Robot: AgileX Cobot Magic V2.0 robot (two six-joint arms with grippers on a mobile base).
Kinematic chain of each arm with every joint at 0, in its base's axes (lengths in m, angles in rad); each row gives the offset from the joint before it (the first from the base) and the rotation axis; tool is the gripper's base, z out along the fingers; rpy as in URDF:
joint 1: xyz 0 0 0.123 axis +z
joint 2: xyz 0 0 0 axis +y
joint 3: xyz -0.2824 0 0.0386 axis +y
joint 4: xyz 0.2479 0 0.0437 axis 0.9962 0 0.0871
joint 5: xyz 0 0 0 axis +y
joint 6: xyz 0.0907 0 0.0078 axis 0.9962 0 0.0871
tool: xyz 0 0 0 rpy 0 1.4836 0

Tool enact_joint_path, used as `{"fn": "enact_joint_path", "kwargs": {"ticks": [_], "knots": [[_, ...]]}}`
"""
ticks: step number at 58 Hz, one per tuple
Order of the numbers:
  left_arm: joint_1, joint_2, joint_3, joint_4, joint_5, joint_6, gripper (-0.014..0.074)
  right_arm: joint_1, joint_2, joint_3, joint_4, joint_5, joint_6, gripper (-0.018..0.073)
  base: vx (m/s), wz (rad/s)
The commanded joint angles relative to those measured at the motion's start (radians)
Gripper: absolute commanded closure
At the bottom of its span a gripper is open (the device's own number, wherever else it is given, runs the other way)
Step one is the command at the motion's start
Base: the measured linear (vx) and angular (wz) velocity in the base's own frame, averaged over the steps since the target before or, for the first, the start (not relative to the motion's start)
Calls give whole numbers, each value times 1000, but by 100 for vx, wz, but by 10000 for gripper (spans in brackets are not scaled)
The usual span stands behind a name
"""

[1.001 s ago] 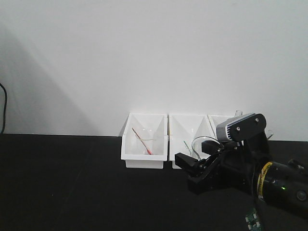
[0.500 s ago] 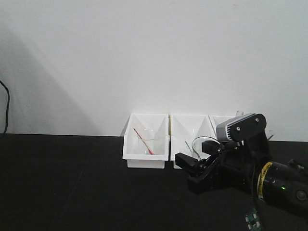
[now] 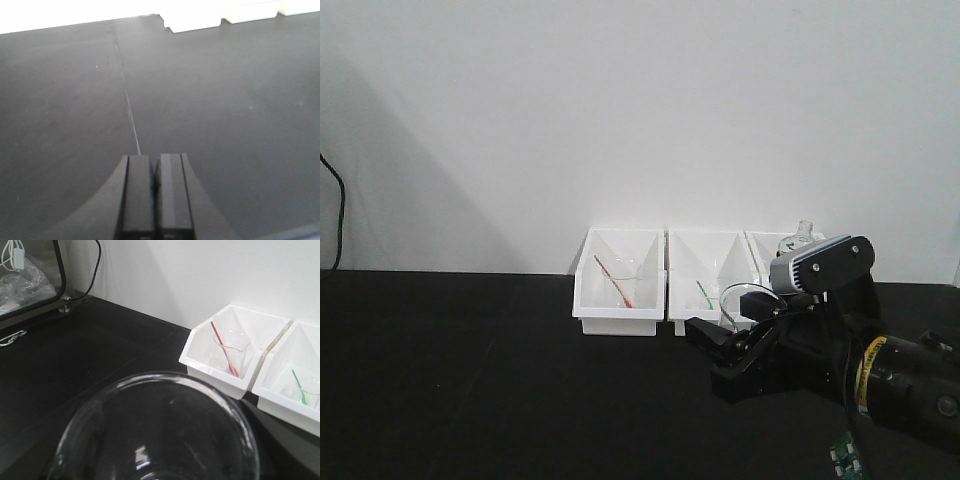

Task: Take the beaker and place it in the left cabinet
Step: 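Drive the base away from the bench holding the beaker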

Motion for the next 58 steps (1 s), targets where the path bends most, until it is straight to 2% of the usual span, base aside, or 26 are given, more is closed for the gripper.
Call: {"fn": "enact_joint_path", "kwargs": {"ticks": [1, 37, 58], "knots": [[-6, -11, -19, -7, -83, -2, 603, 1, -30, -34, 19, -38, -3, 522, -13, -1], [-6, -11, -19, -7, -83, -2, 603, 1, -30, -34, 19, -38, -3, 522, -19, 11], [-6, -11, -19, -7, -83, -2, 603, 1, -30, -34, 19, -37, -2, 522, -15, 45]]}}
